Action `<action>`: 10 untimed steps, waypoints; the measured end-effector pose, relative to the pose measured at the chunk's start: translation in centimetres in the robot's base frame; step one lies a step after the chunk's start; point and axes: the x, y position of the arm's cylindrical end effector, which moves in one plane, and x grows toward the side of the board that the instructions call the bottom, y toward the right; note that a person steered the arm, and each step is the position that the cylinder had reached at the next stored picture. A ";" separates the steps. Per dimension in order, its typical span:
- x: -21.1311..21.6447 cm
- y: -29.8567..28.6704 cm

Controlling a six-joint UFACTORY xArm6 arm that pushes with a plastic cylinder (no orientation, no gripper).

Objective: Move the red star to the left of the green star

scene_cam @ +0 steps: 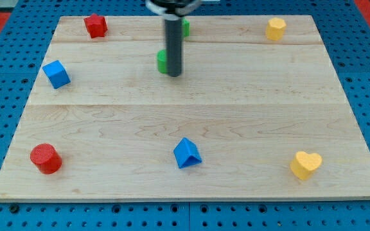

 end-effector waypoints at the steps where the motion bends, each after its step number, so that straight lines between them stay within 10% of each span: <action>1: -2.9 -1.8; 4: -7.0 -3.5; 7: -10.8 -24.5; 10: -12.3 -17.5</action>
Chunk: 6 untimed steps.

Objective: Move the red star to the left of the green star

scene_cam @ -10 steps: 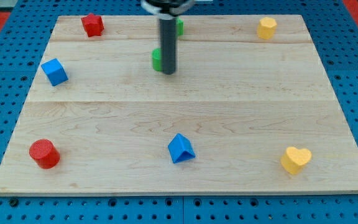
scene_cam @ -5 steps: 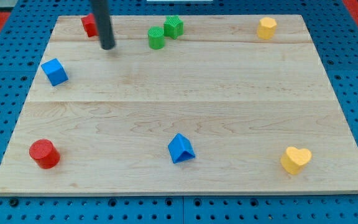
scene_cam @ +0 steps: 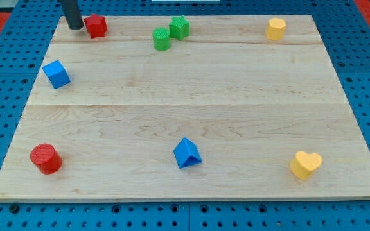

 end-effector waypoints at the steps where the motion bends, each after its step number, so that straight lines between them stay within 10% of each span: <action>1: 0.3 4.7; 2: -0.1 -3.6; 5: 0.4 13.1; 6: 1.3 7.9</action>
